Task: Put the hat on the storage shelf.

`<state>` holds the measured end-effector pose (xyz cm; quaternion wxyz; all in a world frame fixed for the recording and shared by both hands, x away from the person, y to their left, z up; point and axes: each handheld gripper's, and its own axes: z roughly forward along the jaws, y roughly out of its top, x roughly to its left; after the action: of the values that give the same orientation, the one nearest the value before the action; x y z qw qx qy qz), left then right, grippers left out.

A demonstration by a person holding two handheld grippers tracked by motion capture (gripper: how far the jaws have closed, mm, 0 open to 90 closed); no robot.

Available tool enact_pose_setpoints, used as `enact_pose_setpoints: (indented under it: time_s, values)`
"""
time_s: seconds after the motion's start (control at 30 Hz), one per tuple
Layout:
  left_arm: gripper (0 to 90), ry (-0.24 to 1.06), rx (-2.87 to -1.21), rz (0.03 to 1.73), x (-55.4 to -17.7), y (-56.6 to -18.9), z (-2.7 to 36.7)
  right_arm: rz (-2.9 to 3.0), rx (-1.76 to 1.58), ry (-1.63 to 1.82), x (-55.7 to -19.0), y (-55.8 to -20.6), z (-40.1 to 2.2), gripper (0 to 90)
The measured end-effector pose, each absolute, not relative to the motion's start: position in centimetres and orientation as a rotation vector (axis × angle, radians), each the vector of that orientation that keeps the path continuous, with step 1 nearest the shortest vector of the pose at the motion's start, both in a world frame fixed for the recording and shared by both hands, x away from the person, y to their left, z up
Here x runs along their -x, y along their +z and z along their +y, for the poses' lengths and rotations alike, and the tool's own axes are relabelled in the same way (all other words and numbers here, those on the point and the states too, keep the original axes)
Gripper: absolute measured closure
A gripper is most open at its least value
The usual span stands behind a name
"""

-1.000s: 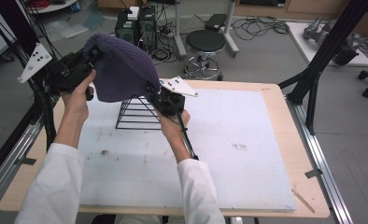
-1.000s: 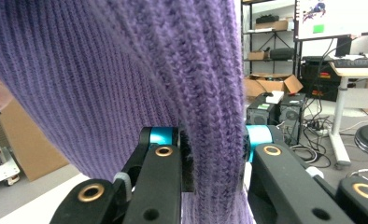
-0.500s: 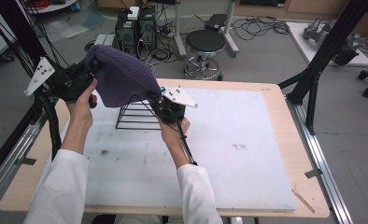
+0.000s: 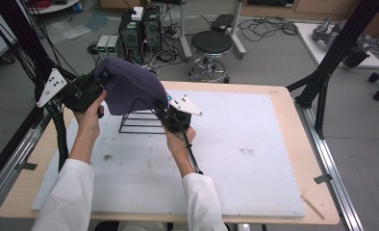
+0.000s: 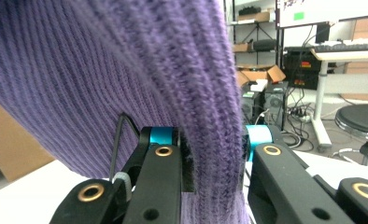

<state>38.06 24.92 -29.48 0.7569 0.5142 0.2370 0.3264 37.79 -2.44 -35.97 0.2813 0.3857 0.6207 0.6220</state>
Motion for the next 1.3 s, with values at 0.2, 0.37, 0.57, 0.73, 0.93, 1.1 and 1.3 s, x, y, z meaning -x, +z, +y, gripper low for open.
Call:
enact_pose_setpoints:
  time_s: [0.2,0.37,0.57,0.73,0.93,1.1,1.3]
  values:
    - [79.7,0.713,-1.146,0.537,-38.1,-30.1,24.8,1.691,-1.052,1.649,-37.9,-37.0,-2.3,80.6]
    - [79.6,0.713,-1.171,0.557,-38.3,-31.0,24.8,1.718,-1.08,1.615,-38.3,-38.0,-2.2,80.4]
    - [79.6,0.713,-1.181,0.577,-38.5,-31.8,24.9,1.739,-1.097,1.599,-38.6,-38.6,-2.1,80.4]
    - [79.5,0.708,-1.187,0.585,-38.5,-32.3,24.8,1.75,-1.111,1.59,-38.5,-39.0,-2.0,80.3]
    - [79.2,0.704,-1.191,0.601,-38.5,-33.0,24.9,1.768,-1.12,1.573,-38.5,-39.4,-1.9,80.1]
    - [79.2,0.701,-1.211,0.62,-38.6,-33.7,25.0,1.776,-1.137,1.559,-38.6,-40.0,-1.9,80.1]
    - [79.2,0.696,-1.244,0.632,-38.8,-34.7,24.5,1.781,-1.159,1.532,-38.7,-41.1,-2.1,80.0]
